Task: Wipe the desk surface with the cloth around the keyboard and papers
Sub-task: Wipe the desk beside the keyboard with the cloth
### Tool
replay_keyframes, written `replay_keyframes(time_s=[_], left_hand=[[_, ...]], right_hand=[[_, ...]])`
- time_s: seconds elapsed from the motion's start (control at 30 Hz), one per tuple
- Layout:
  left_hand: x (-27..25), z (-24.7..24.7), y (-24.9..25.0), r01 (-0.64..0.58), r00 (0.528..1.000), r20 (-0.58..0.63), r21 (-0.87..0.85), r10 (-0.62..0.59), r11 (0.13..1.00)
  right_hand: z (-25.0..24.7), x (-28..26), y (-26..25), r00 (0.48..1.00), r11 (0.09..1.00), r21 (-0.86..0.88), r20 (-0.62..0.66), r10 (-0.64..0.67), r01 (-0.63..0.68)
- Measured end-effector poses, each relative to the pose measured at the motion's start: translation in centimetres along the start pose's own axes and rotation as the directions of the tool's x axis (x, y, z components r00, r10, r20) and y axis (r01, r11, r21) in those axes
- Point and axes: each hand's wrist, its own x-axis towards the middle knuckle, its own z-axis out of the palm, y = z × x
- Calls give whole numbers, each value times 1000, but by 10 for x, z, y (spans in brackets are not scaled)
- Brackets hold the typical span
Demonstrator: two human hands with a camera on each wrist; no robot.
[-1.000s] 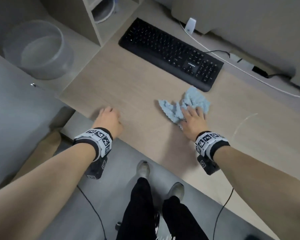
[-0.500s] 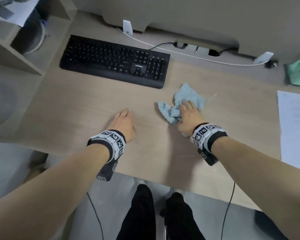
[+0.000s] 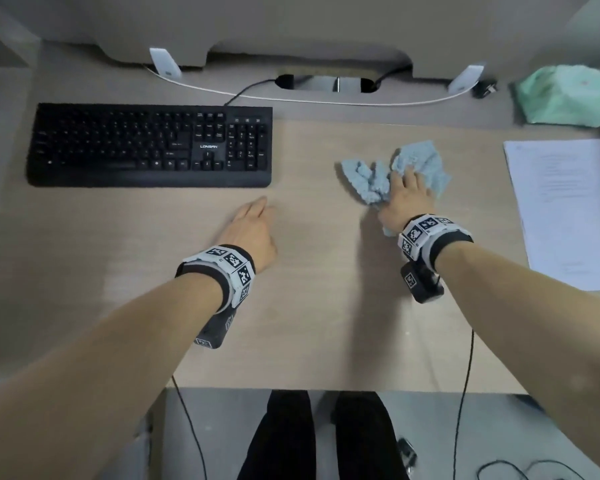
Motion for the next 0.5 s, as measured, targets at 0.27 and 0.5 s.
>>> replay_keyframes(time_s=[0.27, 0.5], left_hand=[[34, 2, 23, -120, 988, 109, 90, 110, 989], [38, 3, 19, -96, 990, 116, 98, 84, 991]], right_hand=[[33, -59, -23, 891, 891, -31, 53, -452, 453], [-4, 11, 35, 998, 989, 146, -69, 3, 7]])
